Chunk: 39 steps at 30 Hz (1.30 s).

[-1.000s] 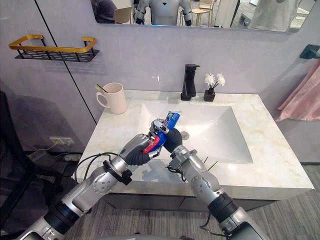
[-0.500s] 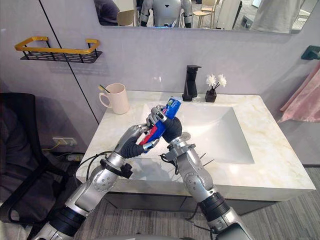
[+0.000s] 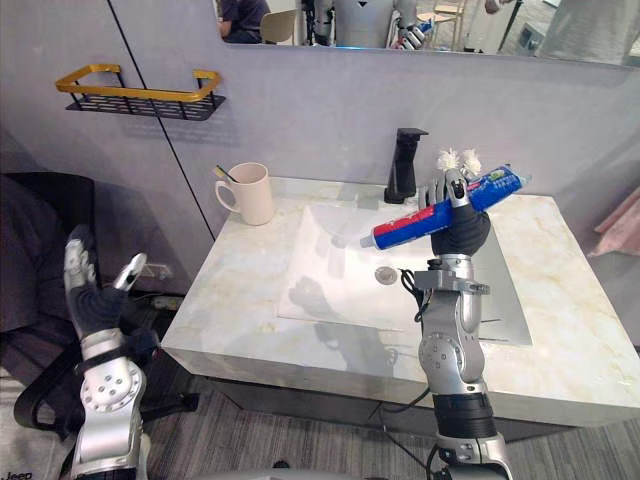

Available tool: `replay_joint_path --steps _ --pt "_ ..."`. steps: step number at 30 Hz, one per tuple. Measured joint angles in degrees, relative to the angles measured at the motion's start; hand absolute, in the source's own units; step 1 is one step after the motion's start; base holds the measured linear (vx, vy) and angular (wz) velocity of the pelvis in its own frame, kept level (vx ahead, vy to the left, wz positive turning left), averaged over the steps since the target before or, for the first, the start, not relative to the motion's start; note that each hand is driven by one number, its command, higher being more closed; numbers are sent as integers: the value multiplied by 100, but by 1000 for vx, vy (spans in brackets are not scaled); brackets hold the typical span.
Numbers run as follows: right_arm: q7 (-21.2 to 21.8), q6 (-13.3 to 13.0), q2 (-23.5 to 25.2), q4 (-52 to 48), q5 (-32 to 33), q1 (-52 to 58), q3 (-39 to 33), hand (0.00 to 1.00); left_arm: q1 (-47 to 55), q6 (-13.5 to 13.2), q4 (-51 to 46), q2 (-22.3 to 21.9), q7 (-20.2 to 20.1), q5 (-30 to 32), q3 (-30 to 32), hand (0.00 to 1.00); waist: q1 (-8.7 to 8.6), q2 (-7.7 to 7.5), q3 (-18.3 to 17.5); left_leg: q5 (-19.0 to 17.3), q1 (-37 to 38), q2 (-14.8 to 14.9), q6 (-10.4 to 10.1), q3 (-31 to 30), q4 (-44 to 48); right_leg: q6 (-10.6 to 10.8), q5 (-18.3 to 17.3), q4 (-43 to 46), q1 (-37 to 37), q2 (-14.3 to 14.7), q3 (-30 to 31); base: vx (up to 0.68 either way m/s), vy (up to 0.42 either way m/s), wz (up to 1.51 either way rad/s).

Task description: Organize washtable

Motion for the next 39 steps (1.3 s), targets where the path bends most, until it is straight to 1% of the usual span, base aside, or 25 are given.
replay_joint_path --steps 1,2,3,4,6,9,12,13,15,16,18,20,22,26,28,30,31,32,34,36,39 --pt "-64 4 6 1 -127 32 -121 100 100 13 460 -53 -9 -154 93 0 41 -21 12 0 -15 -4 0 -29 -2 1 -12 8 -3 -4 -35 -20 -24 11" --pt "-87 11 15 1 -220 35 -161 100 153 42 640 -68 -41 -249 110 0 42 -29 16 2 -30 -7 -2 -56 -4 2 -17 10 -5 -6 -63 -19 -21 20" --pt "-134 12 18 1 -370 34 -193 100 263 88 1017 -99 -139 -393 131 0 41 -49 26 7 -58 -14 -10 -113 -20 10 -31 14 -6 -10 -112 -27 -25 18" --pt "-208 27 18 1 -556 34 -199 100 342 125 1463 -142 -268 -453 133 0 43 -64 34 8 -79 -14 -12 -132 -32 13 -40 14 -19 -10 -127 -25 -25 15" --pt "-251 63 21 1 -742 32 -196 100 405 211 1986 -210 -412 -471 119 0 51 -90 52 7 -96 -17 -13 -161 -32 23 -61 16 -21 -12 -157 -11 -26 11" --pt "-421 69 18 12 -1155 7 -203 100 480 332 2910 -217 -671 -465 -231 0 83 -161 65 31 -223 -10 -43 -302 4 21 -68 10 -67 4 -279 8 -25 22" --pt "-709 80 15 265 -1693 -270 -219 100 484 437 3436 -256 -936 -442 -652 0 204 -198 72 79 -301 4 -45 -334 9 15 -61 9 -93 25 -307 17 -29 8" --pt "-809 87 14 457 -1798 -520 -218 100 513 441 3569 -258 -1013 -436 -826 0 215 -195 73 85 -310 2 -47 -363 9 14 -61 8 -87 25 -339 -5 -22 12" --pt "-988 93 9 693 -1978 -925 -225 100 503 448 3671 -250 -1132 -341 -1056 0 220 -197 75 110 -371 0 -57 -438 9 14 -61 8 -109 30 -403 -26 -18 18" --pt "-1106 95 -17 847 -2019 -1250 -226 100 496 448 3684 -237 -1160 -232 -1220 0 266 -199 111 122 -389 1 -63 -473 9 14 -61 8 -110 36 -429 -35 -18 15" --pt "-1281 95 -119 1084 -2126 -1762 -230 100 453 443 3716 -223 -1267 -198 -1334 0 393 -192 145 123 -404 8 -66 -502 8 12 -63 8 -111 46 -447 -46 -18 11" --pt "-1451 91 -255 1335 -2256 -2380 -221 100 393 424 3715 -154 -1299 -201 -1451 0 479 -183 236 135 -439 12 -83 -558 8 10 -64 9 -117 55 -509 -48 -20 17" --pt "-1671 81 -465 1715 -2446 -3172 -193 100 343 417 3717 -66 -1374 -203 -1533 0 561 -198 285 185 -583 15 -85 -652 8 5 -60 14 -215 70 -605 -49 -22 19" --pt "-1916 74 -854 2382 -2535 -4254 -109 100 265 412 3771 117 -1377 -202 -1709 0 779 -228 441 239 -696 5 -106 -793 10 -6 -52 -11 -253 85 -738 -5 -18 17" --pt "-1976 72 -961 2632 -2650 -4699 -29 100 259 409 3783 144 -1377 -202 -1714 0 849 -237 521 264 -794 5 -115 -848 11 -7 -51 -19 -310 96 -790 7 -17 22" --pt "-2062 65 -1148 2957 -2709 -5095 146 100 257 365 3787 202 -1377 -204 -1796 0 873 -240 606 299 -874 -4 -120 -959 12 -7 -51 -50 -311 109 -939 2 -23 32" --pt "-2085 70 -1268 3182 -2771 -5315 253 100 247 315 3790 243 -1376 -210 -1873 0 974 -242 672 303 -893 -4 -126 -991 12 -8 -51 -69 -308 117 -973 0 -15 19" --pt "-2107 79 -1333 3323 -2849 -5450 341 100 245 295 3790 257 -1375 -210 -1906 0 998 -240 691 308 -929 -5 -132 -1024 12 -8 -51 -83 -317 122 -1013 2 -20 24" --pt "-2187 96 -1361 3562 -2927 -5699 526 100 244 282 3794 274 -1370 -213 -1932 0 1059 -244 706 323 -1019 1 -144 -1097 13 -8 -51 -85 -374 124 -1065 9 -9 17" --pt "-2206 110 -1364 3849 -3029 -6006 651 100 181 255 3819 311 -1369 -214 -1980 0 1147 -245 826 323 -1066 5 -146 -1107 43 -9 -51 -89 -398 122 -1076 -3 -3 6" --pt "-2285 143 -1417 4268 -3085 -6368 863 100 88 187 3836 414 -1368 -219 -2128 0 1176 -247 1003 323 -1174 0 -147 -1190 107 -9 -51 -88 -432 130 -1184 -25 -4 14"
